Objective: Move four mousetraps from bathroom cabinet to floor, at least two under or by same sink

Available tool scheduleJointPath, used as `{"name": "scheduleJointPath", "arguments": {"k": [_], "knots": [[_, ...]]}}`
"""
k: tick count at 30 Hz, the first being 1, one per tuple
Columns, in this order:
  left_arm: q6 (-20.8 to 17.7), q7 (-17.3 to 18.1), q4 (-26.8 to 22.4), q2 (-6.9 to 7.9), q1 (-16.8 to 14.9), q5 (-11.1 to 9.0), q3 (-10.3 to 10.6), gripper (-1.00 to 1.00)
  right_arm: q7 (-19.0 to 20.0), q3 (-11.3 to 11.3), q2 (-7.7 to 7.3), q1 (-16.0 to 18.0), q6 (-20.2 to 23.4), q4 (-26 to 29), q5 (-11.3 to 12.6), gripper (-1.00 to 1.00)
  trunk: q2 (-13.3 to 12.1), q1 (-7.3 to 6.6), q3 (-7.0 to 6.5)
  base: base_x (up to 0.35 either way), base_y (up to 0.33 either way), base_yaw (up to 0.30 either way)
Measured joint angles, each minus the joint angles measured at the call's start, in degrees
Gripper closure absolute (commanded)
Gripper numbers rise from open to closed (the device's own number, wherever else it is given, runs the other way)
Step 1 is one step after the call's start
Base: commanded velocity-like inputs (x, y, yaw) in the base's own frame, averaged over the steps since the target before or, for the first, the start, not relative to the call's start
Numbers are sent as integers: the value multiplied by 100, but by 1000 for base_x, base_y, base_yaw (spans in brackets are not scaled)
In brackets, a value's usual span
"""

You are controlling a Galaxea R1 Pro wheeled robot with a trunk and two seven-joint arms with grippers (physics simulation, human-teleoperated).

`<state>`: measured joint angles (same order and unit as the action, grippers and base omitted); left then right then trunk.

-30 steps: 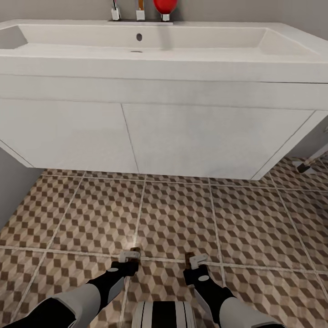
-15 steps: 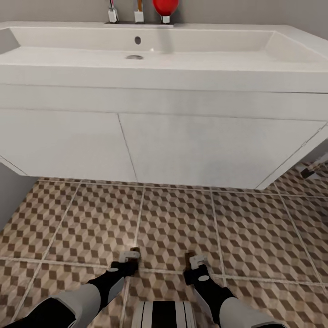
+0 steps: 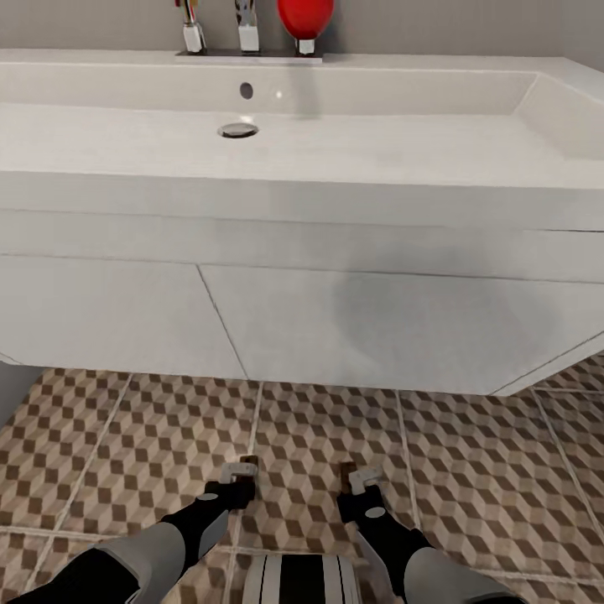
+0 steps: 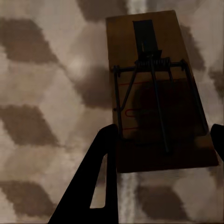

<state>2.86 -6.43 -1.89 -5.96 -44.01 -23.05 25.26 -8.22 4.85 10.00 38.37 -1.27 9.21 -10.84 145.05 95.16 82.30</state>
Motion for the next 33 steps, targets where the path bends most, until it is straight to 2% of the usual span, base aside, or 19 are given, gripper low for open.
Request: {"name": "scheduleJointPath", "arguments": {"k": [17, 33], "knots": [[11, 1, -1, -9, 0, 0, -1, 100, -1, -18, 0, 0, -9, -4, -3, 100, 0, 2, 0, 128, -36, 0], [13, 0, 0, -9, 0, 1, -5, 100, 0, -3, 0, 0, -32, 0, -1, 100, 0, 3, 0, 12, -8, 0]]}}
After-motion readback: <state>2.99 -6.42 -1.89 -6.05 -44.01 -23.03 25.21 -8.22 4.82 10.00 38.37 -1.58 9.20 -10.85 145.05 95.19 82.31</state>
